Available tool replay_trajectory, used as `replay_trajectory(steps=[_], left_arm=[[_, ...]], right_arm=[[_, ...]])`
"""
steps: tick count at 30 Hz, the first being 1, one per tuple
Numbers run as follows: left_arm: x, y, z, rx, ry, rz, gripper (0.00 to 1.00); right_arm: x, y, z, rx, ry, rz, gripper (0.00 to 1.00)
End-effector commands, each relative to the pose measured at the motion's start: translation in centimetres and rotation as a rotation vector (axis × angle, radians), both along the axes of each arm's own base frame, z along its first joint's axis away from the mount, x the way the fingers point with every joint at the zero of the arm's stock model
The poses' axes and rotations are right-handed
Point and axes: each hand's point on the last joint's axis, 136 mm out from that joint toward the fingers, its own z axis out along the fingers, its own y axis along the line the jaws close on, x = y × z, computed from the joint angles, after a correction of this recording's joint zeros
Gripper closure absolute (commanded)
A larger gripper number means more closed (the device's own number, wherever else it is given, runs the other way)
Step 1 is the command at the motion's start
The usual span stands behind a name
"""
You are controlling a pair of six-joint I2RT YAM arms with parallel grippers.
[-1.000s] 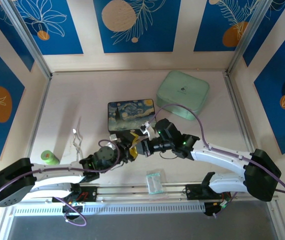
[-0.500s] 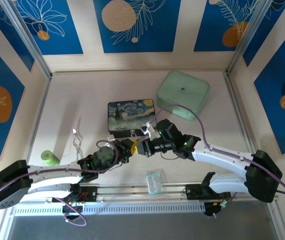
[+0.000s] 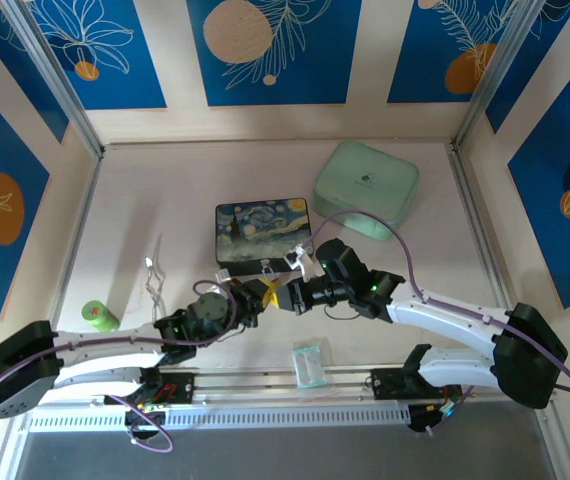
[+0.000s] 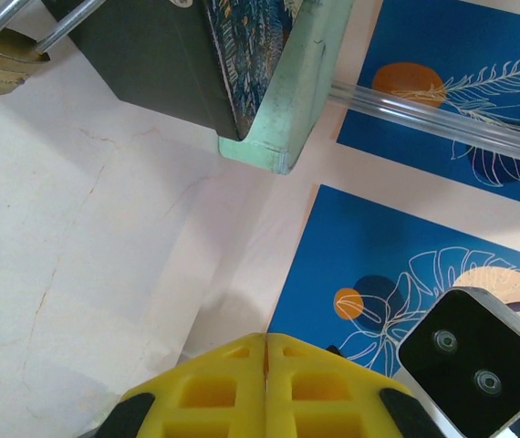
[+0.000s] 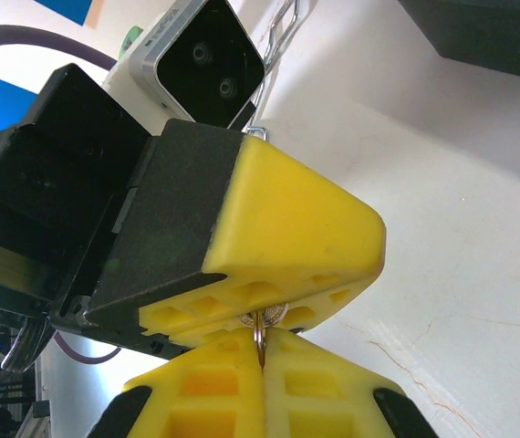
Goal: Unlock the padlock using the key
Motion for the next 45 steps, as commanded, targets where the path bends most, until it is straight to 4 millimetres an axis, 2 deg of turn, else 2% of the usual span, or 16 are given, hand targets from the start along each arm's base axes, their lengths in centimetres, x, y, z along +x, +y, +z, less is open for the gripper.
replay_trajectory(steps=[1,8,15,17,24,30,34,36,37,39,42,43,45], left_arm=[[0.1,0.5,-0.3,0.055,-0.007,0.013,1.0],[0.1,0.5,-0.4,0.062,-0.013,0.012,0.96],[0.3,0.1,-0.3,0.055,-0.027,0.007,0.8],[0.3,0.0,-0.1,0.052,-0.032,0.005,0.8],[0.4,-0.2,0.1,0.051,-0.04,0.0,0.91],[0.3,0.0,-0.5,0.07,-0.02,0.004,0.92],[0.3,0.0,-0.4,0.081,-0.032,0.002,1.0],[0.4,-0.1,-0.2,0.099,-0.051,-0.005,1.0],[0.4,-0.1,0.1,0.113,-0.07,-0.01,1.0],[0.6,-0.1,0.4,0.154,-0.112,-0.013,1.0],[1.1,0.1,1.8,0.231,-0.231,-0.018,1.0],[1.3,0.0,2.3,0.255,-0.273,-0.022,1.0],[1.6,-0.2,3.7,0.305,-0.365,-0.039,1.0]], right_arm=[[0.8,-1.2,0.0,-0.005,-0.008,-0.052,1.0],[0.7,-1.5,0.1,0.002,0.002,-0.047,1.0],[0.4,-1.4,0.2,0.014,0.009,-0.027,1.0],[0.3,-1.4,0.1,0.014,0.012,-0.023,1.0],[0.1,-1.5,0.1,0.01,0.015,-0.021,1.0],[0.2,-2.0,-0.1,0.006,0.013,-0.037,1.0],[0.2,-2.1,-0.1,0.014,0.021,-0.044,1.0],[0.2,-2.0,0.0,0.029,0.038,-0.053,1.0],[0.3,-2.1,-0.1,0.038,0.057,-0.066,0.9],[0.6,-2.1,0.3,0.073,0.086,-0.094,0.56],[1.1,-2.4,1.3,0.113,0.094,-0.155,0.23],[1.2,-2.6,1.7,0.124,0.094,-0.176,0.04],[1.5,-3.1,2.3,0.143,0.086,-0.199,0.01]])
